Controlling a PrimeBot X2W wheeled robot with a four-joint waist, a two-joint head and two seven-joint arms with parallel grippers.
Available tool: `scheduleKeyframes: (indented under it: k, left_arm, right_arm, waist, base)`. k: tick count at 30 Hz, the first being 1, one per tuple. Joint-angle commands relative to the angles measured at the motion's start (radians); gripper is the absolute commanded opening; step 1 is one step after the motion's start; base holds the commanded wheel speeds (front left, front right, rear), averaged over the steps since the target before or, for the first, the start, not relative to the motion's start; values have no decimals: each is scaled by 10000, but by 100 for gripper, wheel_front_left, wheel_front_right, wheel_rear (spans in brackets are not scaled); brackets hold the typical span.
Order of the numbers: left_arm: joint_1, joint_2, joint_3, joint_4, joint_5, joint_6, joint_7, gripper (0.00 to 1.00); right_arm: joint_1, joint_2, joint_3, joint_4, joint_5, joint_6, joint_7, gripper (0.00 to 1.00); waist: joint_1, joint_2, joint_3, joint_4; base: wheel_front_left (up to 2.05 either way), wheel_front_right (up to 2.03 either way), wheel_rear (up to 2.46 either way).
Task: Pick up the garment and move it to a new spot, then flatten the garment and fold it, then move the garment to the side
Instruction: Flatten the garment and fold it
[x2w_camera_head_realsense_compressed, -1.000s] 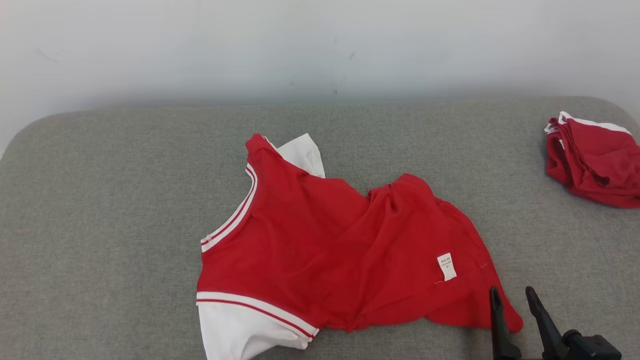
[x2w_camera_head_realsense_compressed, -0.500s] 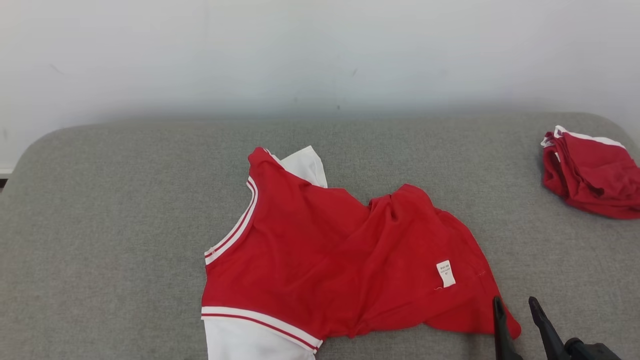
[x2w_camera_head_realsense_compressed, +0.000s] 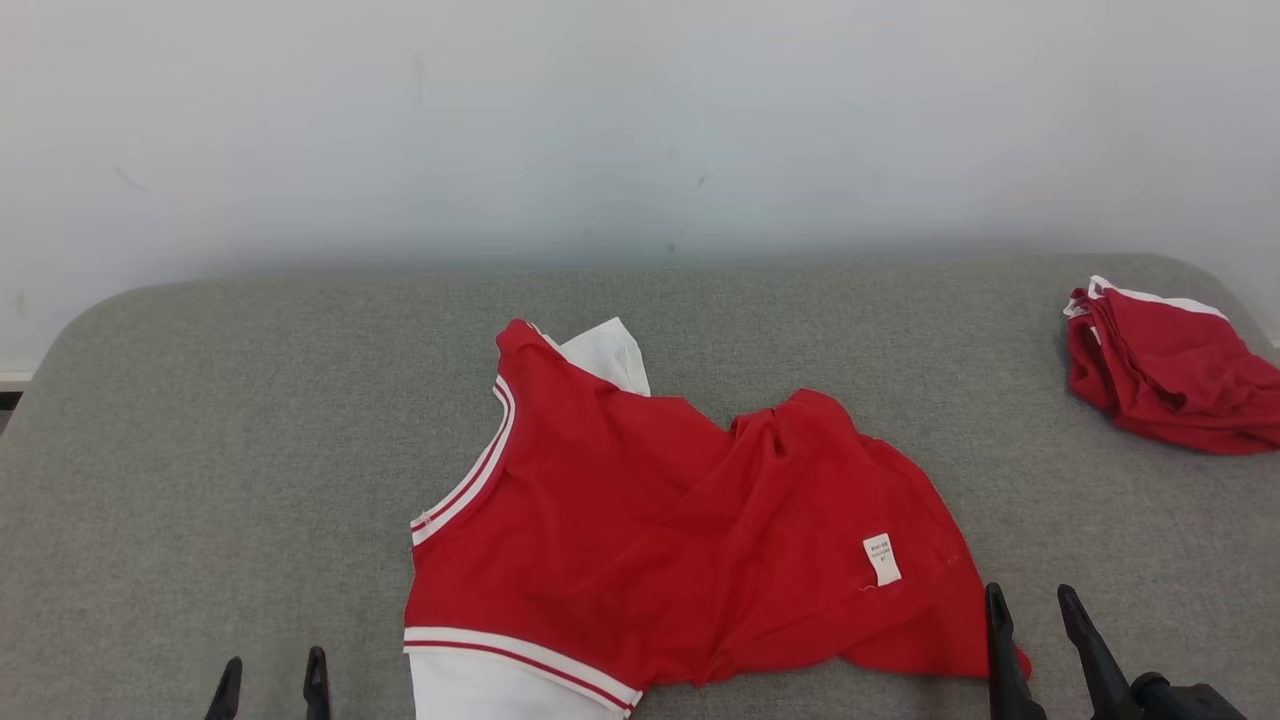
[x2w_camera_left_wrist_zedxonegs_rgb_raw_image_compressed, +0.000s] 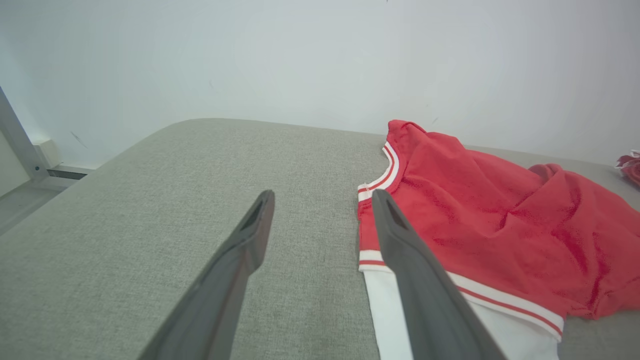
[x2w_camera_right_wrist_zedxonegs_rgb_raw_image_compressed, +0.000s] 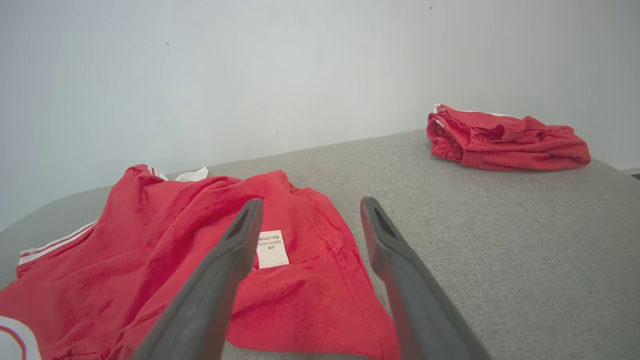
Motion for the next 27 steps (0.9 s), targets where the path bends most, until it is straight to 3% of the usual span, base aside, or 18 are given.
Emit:
scheduleKeyframes:
  k: [1,7,17,27]
  left_arm:
    - [-161,-52,164,-97,158,33,-29,100]
    - [-471,-151,516,-362,705,55,-29,100]
    - [-639,-56,266,-18,1076,25,-29,100]
    - [-658,-113,-304,862,526,13,-29,100]
  right_arm:
    - [-42,86,-4,-70,-70,-29,-45,100]
    - [-196,124,118,-204,-201,-29,-45,100]
    - [-272,157,237,-50,-397,-29,-45,100]
    - [-612,-102,348,711,-342,-29,-43,100]
  waist:
    - [0,0,-63,-25]
    - [0,0,-248,-135]
    - [0,0,-362,-220]
    - [0,0,-240,-144]
  base:
    - [0,0,0]
    - [0,0,0]
    - [0,0,0]
    - [0,0,0]
